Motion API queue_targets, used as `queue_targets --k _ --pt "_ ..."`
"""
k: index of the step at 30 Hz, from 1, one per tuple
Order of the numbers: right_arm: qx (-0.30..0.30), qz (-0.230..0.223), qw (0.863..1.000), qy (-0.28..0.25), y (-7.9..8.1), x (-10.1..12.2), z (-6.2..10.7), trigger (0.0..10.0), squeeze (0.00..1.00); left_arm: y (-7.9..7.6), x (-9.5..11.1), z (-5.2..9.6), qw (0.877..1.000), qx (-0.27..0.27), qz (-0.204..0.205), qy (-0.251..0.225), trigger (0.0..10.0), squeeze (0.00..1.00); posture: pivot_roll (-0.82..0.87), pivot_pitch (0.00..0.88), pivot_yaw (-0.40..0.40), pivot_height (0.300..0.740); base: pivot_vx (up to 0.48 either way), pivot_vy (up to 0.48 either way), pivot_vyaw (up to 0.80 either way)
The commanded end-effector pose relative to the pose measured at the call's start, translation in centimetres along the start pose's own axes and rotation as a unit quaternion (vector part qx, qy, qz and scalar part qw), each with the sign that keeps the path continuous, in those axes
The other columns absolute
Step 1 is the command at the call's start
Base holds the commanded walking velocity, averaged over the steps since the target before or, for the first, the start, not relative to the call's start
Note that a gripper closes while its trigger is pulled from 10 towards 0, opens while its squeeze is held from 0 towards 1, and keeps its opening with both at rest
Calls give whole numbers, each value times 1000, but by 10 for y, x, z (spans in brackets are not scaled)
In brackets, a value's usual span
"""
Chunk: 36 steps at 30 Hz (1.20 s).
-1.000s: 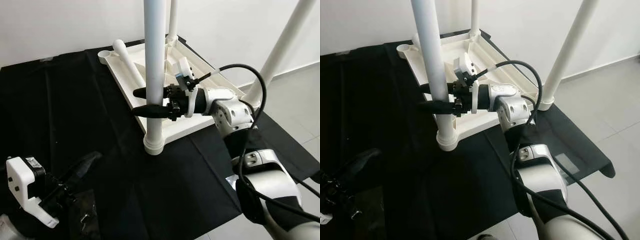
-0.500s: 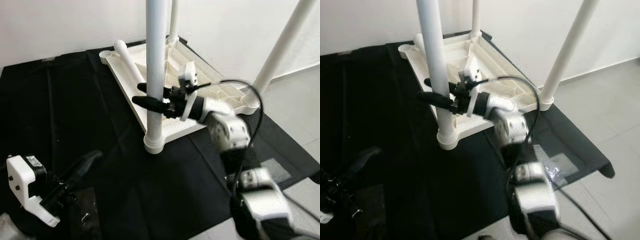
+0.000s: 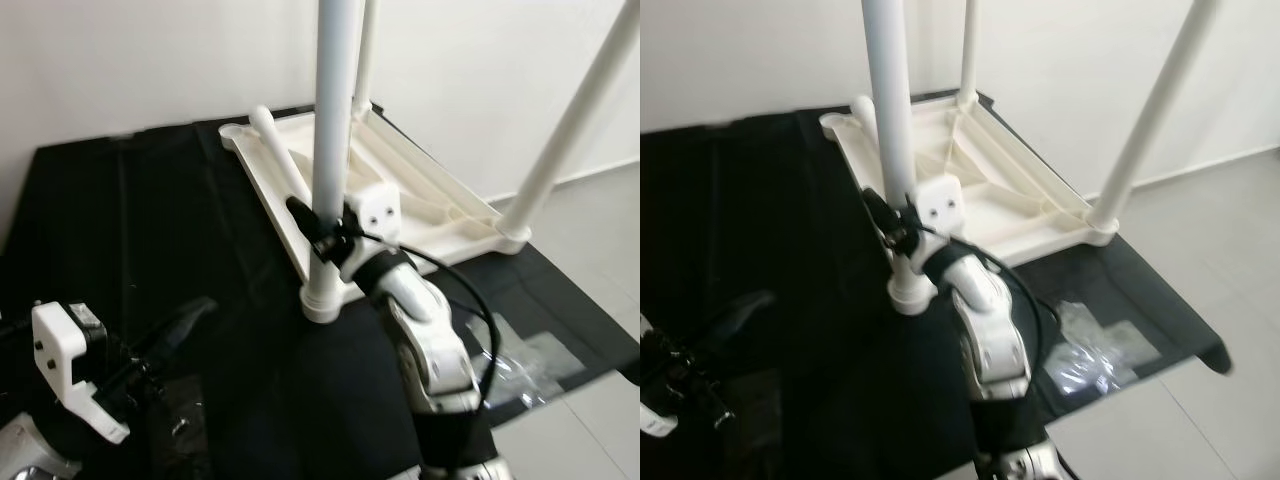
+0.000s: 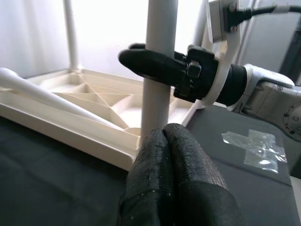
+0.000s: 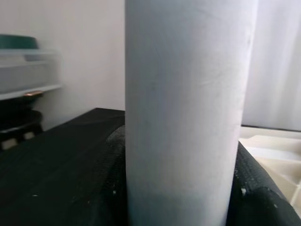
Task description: Building children table
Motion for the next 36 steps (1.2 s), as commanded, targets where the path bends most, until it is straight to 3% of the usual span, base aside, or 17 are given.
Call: queue_targets --k 1,2,3,6,7,9,10,11,12,20,21,22,23,24,31,35,36 --pt "4 -33 996 89 4 -43 9 10000 0 0 -3 1 1000 5 3 3 10000 0 -11 177 -28 740 0 0 0" --pt "13 -38 995 87 7 -40 9 10000 290 0 -3 1 1000 5 3 3 10000 0 -11 177 -28 740 0 0 0" --pt "49 -47 996 61 4 -27 4 10000 1000 0 -3 0 1000 4 2 3 10000 0 -16 179 -26 740 0 0 0" --pt "149 -46 988 6 -4 4 -2 10000 1000 0 -4 -2 1000 2 3 2 10000 0 -14 179 -27 740 0 0 0" --pt "149 -46 988 6 -4 4 -2 10000 1000 0 -4 -2 1000 2 3 2 10000 0 -14 179 -27 740 0 0 0" --pt "218 -43 975 3 -6 12 -1 10000 1000 -2 -4 -2 1000 1 4 2 10000 0 -9 184 -26 740 0 0 0" --pt "249 -39 968 2 -7 15 1 10000 643 -2 -4 -2 1000 0 5 2 10000 0 -9 184 -25 740 0 0 0" --pt "249 -39 968 2 -7 15 1 10000 643 -2 -4 -2 1000 0 5 2 10000 0 -9 184 -25 740 0 0 0" --pt "274 -30 961 0 -10 18 1 10000 0 -2 -4 -2 1000 0 5 2 10000 0 -7 185 -25 740 0 0 0" --pt "323 -35 946 3 -22 26 -10 10000 0 -5 -4 1 1000 1 5 7 10000 0 17 199 -18 740 0 0 0" --pt "340 -41 940 4 -21 28 -11 4627 0 -5 -3 2 1000 1 6 8 10000 0 23 205 -16 740 0 0 0" --pt "340 -41 940 4 -21 28 -11 4627 0 -5 -3 2 1000 1 6 8 10000 0 23 205 -16 740 0 0 0" --pt "353 -45 934 5 -20 28 -12 706 0 -6 -3 2 1000 2 6 10 10000 0 23 205 -16 740 0 0 0" --pt "367 -46 929 8 -19 28 -12 0 0 -6 -3 3 1000 2 6 11 10000 0 28 209 -18 740 0 0 0" --pt "392 -50 919 6 -23 29 -10 0 0 -6 -3 4 1000 5 6 14 10000 0 21 215 -21 740 0 0 0" --pt "386 -53 921 5 -26 25 -10 0 0 -6 -4 3 1000 5 6 14 10000 0 15 214 -22 740 0 0 0" --pt "359 -53 932 10 -30 19 -9 0 0 -6 -4 3 1000 5 6 13 10000 0 9 213 -24 740 0 0 0"
Point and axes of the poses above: a point about 5 cm out from each wrist's last joint towards the gripper, its own z axis pointing back from the gripper into the wrist, its own x axis along the axis of the wrist's last joint, y = z × x, the point moved 6 cm from there along -z, pointing out of the wrist towards the gripper, and after that the axes turned 5 degrees about z, right-handed, at the moved point
